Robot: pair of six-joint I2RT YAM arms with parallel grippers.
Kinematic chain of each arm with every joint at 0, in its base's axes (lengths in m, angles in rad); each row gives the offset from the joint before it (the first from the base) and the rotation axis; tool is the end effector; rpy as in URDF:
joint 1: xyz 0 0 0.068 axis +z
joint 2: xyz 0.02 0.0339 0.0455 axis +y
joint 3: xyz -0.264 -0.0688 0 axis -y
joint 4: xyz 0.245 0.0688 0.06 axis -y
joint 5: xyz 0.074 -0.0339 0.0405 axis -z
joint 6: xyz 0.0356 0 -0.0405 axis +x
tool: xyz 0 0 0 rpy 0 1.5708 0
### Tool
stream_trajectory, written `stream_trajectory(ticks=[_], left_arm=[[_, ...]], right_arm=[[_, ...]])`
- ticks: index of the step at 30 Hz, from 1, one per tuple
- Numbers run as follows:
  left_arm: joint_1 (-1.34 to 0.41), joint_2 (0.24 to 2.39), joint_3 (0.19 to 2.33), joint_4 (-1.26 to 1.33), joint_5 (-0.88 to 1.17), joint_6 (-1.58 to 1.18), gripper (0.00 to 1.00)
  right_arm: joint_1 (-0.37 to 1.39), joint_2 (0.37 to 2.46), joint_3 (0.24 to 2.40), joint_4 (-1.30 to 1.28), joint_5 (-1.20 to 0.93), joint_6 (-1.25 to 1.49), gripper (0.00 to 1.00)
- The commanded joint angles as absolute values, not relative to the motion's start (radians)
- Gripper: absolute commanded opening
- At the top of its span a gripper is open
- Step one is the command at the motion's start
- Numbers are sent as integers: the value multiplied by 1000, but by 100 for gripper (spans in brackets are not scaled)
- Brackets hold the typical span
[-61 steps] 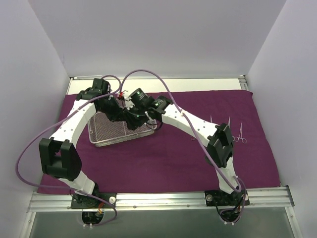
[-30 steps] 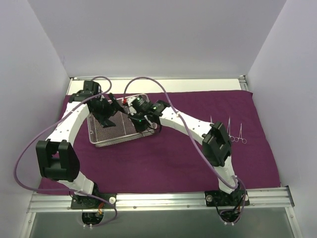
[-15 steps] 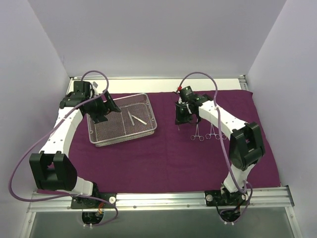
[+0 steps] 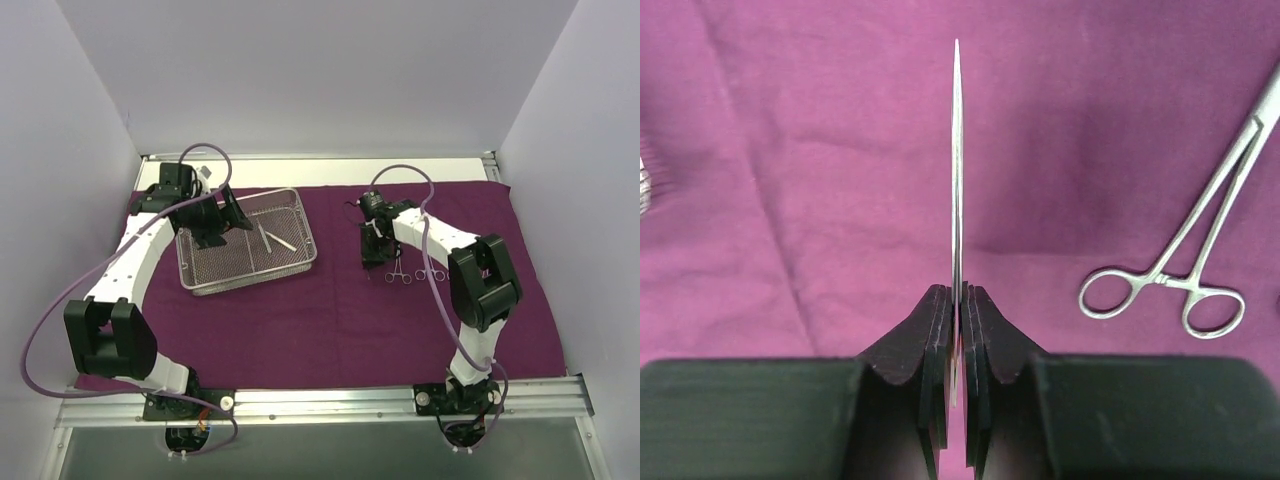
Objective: Open and lay out the surgical kit
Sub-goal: Place the medical item in the surgical kit.
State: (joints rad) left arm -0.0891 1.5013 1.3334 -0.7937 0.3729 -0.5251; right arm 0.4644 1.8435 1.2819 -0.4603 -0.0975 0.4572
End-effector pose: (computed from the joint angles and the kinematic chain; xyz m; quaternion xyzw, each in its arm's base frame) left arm 0.3122 -0.0409 0.3072 -0.1485 0.9273 -0.2577 0.2275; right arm 0.3449 0.1767 0.1947 -0.0167 0.9614 0.1624 0.2216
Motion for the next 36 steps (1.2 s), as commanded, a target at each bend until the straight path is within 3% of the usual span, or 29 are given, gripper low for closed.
stream_trajectory(ticks=[1, 17, 24, 29, 31, 36], left_arm=[[-103, 1514, 1382, -796, 396, -486, 94], [-141, 1574, 1407, -805, 405, -488, 94], [-170, 1609, 1439, -831, 382, -476, 94], [-189, 1650, 1476, -859, 356, -494, 100], [-189, 1664, 1491, -862, 359, -515, 92], [-186, 1646, 1529, -900, 273, -549, 90]], right_arm=[[459, 1845, 1270, -495, -31, 472, 1], [448, 1907, 1275, -509, 58, 440, 8], [449, 1934, 1281, -494, 55, 436, 22], [448, 1928, 1284, -500, 60, 423, 32], [449, 1916, 1304, -509, 72, 411, 38], [474, 1873, 1426, -560, 112, 336, 43]])
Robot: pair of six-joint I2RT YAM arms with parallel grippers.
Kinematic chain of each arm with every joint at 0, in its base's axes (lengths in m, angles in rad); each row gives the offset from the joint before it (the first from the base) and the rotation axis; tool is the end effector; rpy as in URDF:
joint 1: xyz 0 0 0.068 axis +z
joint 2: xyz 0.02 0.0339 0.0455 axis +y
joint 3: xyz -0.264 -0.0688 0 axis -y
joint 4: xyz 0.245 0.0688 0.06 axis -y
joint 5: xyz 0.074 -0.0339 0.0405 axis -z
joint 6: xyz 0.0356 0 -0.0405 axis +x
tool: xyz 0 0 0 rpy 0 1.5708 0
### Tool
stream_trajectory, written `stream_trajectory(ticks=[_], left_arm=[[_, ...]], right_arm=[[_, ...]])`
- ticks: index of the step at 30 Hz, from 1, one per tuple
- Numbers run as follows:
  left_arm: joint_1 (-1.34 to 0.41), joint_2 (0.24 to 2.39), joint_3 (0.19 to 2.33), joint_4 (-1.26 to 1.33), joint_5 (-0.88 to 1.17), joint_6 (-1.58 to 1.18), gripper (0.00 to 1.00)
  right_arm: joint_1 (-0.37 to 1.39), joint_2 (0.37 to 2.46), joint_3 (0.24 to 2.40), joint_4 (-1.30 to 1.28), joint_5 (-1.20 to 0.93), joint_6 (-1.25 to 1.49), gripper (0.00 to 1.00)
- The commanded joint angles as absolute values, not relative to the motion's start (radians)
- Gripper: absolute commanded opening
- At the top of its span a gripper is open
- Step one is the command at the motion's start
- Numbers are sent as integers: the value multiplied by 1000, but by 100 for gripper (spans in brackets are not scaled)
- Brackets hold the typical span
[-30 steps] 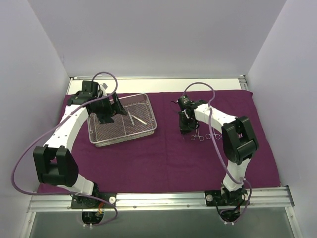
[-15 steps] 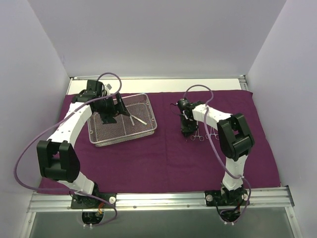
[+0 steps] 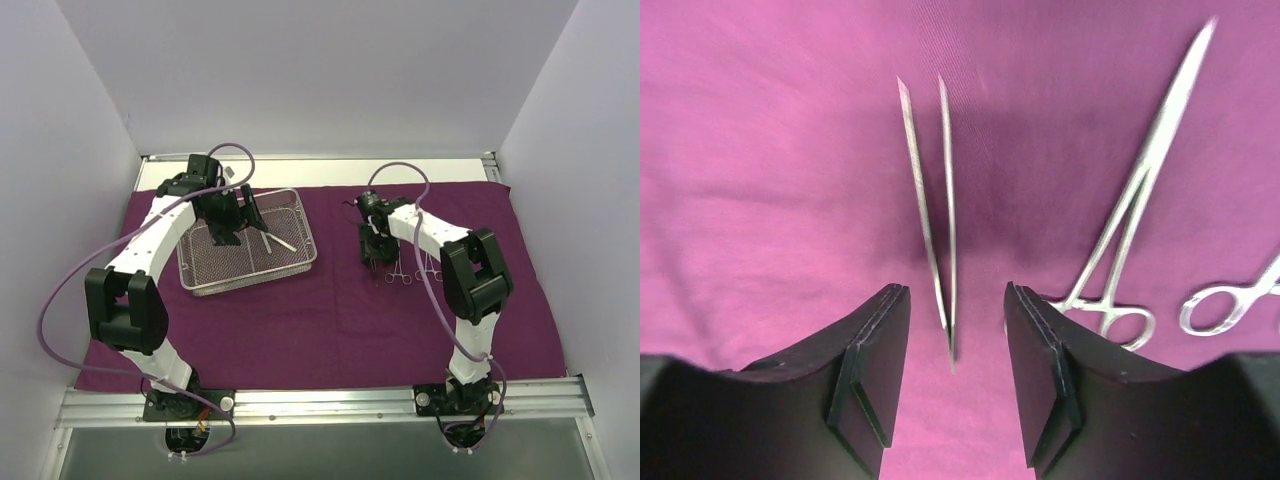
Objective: Open and lay out the surgical kit
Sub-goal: Place the medical item in the surgical kit, then pick up the medical item from the container.
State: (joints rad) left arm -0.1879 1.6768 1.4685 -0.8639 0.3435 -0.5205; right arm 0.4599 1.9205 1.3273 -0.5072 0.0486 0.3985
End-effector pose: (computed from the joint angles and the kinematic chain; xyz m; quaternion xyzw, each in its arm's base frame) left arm 0.3430 -0.0774 0.2896 -0.1165 0.9486 -0.2397 0.1706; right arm 0.3563 0.1746 0.1767 -0.0242 0.9719 0.0755 0.2217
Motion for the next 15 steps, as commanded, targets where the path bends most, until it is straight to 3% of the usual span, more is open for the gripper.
stream_trajectory(ticks=[1, 11, 15], left_arm=[[-178, 1629, 1523, -900, 215, -569, 90], [-55, 1513, 1483, -910, 92, -578, 85], [-29, 1482, 1457, -894, 87, -563, 85]], right_arm=[[483, 1871, 1498, -564, 113, 315, 44], [638, 2060, 1955, -440, -55, 121, 50], [693, 2134, 2029, -381, -101, 83, 56]])
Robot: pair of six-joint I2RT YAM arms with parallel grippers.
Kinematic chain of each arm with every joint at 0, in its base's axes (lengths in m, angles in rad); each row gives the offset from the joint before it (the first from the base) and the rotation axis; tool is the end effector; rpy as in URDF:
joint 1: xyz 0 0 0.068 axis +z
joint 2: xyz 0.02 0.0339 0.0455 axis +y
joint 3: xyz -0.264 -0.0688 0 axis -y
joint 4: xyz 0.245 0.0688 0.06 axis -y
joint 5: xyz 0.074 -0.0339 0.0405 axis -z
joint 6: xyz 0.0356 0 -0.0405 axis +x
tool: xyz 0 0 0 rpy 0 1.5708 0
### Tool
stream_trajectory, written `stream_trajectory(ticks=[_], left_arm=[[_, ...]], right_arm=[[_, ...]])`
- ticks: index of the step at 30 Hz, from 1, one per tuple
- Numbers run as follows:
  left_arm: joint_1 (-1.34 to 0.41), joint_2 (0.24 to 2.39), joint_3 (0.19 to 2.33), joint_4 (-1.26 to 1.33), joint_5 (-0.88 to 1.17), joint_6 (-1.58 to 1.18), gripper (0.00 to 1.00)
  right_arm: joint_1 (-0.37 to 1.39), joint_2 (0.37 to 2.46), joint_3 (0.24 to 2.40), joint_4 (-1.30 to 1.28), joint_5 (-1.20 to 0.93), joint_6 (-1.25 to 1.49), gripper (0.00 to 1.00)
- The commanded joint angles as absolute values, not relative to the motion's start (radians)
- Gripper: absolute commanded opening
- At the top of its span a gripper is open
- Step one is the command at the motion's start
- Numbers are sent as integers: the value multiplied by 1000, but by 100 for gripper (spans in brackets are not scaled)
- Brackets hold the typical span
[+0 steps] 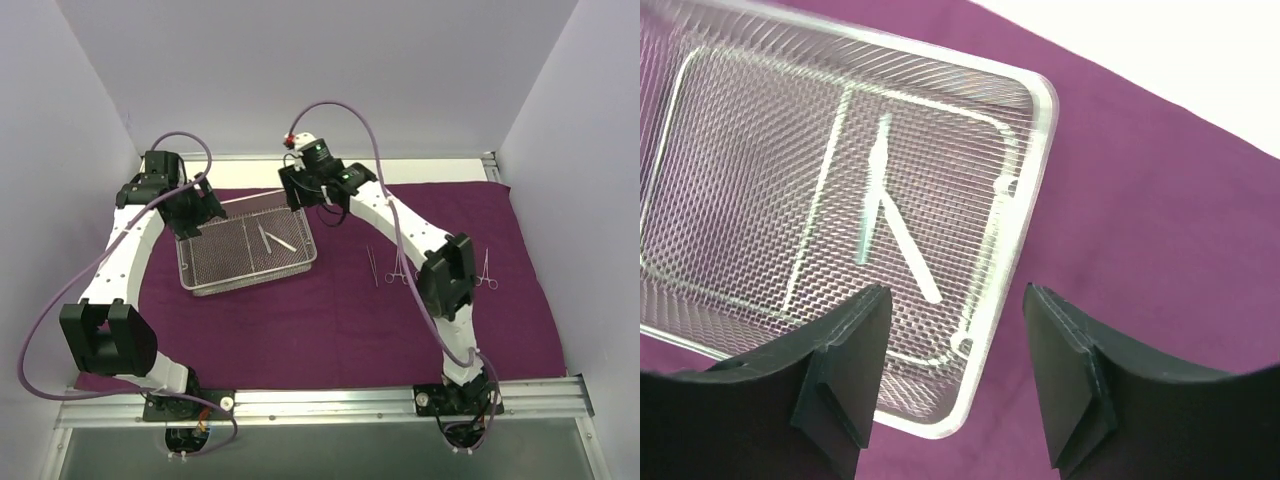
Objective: Open and lay out the surgical kit
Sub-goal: Pick up the medical item from the container.
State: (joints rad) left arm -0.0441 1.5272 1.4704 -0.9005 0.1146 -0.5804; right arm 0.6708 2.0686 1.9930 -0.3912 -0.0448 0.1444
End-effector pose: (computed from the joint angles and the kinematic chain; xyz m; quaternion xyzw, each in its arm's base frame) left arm 0.3190 -0.0182 0.3338 -0.2355 0.9223 -0.1446 0.2701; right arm 0.3850 0.3075 0.3375 -0.2328 0.8189 0.2253 0.4737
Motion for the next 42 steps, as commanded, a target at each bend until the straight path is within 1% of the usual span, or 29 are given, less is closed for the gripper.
stream_trajectory(ticks=[1, 6, 12, 16, 28, 29, 34, 35, 40, 42], left_arm=[[-28, 1477, 1454, -894, 94, -561, 85], [-23, 1439, 1398, -870, 141, -571, 83], [-25, 1381, 1336, -847, 170, -581, 83], [-23, 1367, 1321, -844, 187, -581, 83], [-20, 1353, 1290, -828, 221, -566, 75], [-20, 1351, 1289, -828, 221, -565, 75], [-8, 1355, 1272, -819, 242, -557, 71], [-6, 1353, 1270, -813, 247, -557, 71], [-6, 1347, 1262, -802, 267, -549, 71], [-6, 1347, 1261, -802, 275, -548, 71]], right_arm=[[701, 2164, 2040, -368, -121, 81, 57], [732, 2279, 2150, -379, -132, 87, 59], [765, 2359, 2164, -362, -141, 100, 60], [770, 2419, 2180, -362, -135, 110, 57], [776, 2505, 2200, -370, -141, 106, 44], [776, 2510, 2201, -370, -138, 104, 40], [785, 2531, 2207, -387, -110, 92, 34], [784, 2531, 2204, -388, -107, 92, 30], [788, 2525, 2198, -393, -74, 84, 18], [788, 2520, 2198, -390, -66, 84, 16]])
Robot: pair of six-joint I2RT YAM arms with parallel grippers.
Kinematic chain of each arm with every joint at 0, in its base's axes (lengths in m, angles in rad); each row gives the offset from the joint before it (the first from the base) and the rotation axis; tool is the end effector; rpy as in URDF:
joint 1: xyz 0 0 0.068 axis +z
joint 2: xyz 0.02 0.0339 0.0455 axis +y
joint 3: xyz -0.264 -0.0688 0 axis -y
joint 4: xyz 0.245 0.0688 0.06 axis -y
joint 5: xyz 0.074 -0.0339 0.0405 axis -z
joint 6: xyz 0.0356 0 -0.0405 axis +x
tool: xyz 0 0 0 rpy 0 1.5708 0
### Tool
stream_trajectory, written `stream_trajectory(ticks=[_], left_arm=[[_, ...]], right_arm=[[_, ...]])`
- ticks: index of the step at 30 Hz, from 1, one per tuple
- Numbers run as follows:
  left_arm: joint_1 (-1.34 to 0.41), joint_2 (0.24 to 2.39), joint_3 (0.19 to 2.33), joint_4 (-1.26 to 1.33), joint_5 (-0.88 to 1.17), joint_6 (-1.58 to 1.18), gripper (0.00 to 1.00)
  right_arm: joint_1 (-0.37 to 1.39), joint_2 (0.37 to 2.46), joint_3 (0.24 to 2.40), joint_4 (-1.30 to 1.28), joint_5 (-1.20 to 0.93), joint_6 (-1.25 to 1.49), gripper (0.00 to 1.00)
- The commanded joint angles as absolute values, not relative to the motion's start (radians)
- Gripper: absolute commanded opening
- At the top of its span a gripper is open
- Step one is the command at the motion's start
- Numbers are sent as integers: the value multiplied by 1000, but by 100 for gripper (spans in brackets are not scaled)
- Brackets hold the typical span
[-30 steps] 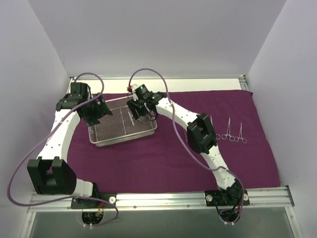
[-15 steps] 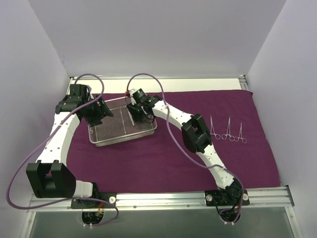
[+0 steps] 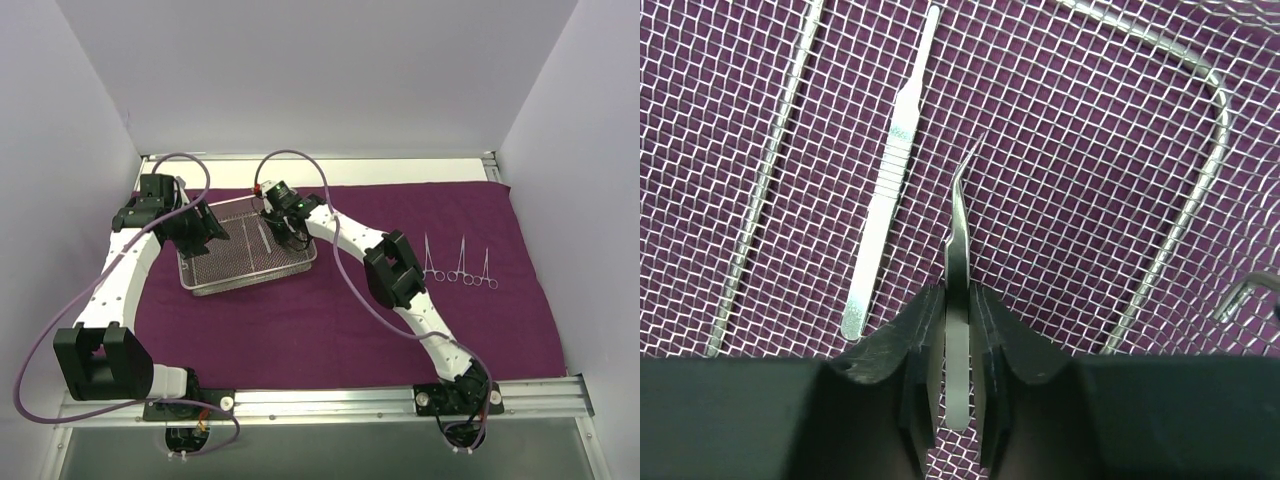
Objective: Open and lay out the surgical kit
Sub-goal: Pick up the medical item from the container, then place the medical item in the surgical kit.
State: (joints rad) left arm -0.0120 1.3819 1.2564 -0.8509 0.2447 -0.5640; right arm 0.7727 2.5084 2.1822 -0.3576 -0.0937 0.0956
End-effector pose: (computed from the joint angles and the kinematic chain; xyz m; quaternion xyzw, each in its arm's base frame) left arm 0.2817 -0.0120 0.3117 -0.2242 0.9228 -0.1944 0.2455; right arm 0.4051 0.3996 0.1789 -0.3186 0.8444 0.2187 0.3711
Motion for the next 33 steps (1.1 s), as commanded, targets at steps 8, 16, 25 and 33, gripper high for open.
stream_trajectory(ticks=[8, 16, 25, 33], left_arm=[[-6, 1348, 1272, -785, 328, -535, 78], [37, 1362, 1259, -658, 543, -525, 83], [31, 1417, 1249, -542, 647, -684, 89], [-156, 1463, 1276, -537, 462, -883, 87]], right_arm=[[785, 2448, 2217, -426, -32, 94, 3], [713, 2240, 2183, -433, -225, 124, 0], [592, 2056, 1942, -351, -704, 224, 0], [632, 1967, 1784, -338, -675, 224, 0]])
